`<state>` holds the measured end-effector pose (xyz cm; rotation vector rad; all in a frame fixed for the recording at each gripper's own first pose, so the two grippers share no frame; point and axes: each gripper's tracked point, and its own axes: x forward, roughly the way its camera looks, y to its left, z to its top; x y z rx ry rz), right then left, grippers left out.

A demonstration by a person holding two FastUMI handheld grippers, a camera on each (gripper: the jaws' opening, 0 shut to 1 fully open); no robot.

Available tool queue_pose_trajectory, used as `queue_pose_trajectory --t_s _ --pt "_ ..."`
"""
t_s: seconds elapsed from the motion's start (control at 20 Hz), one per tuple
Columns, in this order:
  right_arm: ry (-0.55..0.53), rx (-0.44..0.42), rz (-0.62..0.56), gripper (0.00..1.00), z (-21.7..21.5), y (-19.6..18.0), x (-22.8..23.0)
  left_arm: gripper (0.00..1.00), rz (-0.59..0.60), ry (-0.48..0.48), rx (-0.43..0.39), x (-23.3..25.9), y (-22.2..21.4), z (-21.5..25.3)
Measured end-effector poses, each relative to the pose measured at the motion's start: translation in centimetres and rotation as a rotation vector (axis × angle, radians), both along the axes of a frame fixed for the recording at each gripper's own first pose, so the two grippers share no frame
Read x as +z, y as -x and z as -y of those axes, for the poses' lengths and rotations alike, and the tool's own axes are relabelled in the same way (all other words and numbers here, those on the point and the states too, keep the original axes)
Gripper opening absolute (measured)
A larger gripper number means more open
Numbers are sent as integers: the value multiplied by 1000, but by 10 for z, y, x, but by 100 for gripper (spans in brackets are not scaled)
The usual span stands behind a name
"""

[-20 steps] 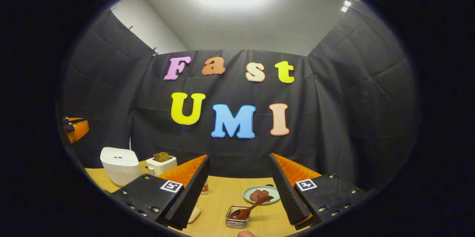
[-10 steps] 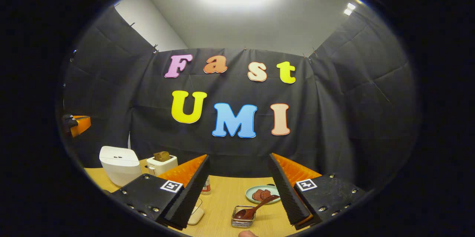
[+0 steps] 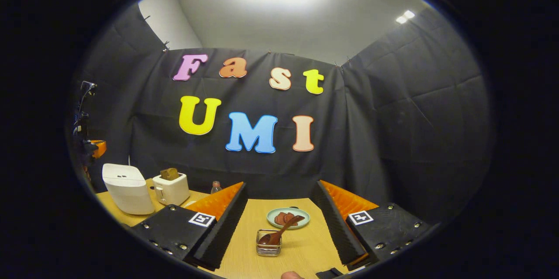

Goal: Close the left gripper, press the button to open the rice cooker; take a wooden spoon from the chopstick holder with the right hand, scoop a spoonful of rice and pour it into the rice cooker, then put the wooden spoon back into the chopstick holder.

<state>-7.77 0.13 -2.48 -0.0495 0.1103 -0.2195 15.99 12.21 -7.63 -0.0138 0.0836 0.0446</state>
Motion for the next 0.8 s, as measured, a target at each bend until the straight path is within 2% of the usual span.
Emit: queue_pose_trajectory --t_s 0.1,0.2,0.4,0.55,0.8 --pt "21 -28 -14 95 4 10 0 6 -16 -11 10 -17 -21 -10" --pt "45 -48 -28 95 6 20 -1 8 -36 -22 13 -35 -39 -14" --pt "91 -52 -59 95 1 31 -4 9 -96 -27 35 -77 -64 -22" --pt "82 -42 -79 95 -9 30 -6 8 -156 -3 35 -110 -77 -25" --pt "71 -35 -65 95 -21 30 -1 8 -216 -21 28 -135 -87 -29"
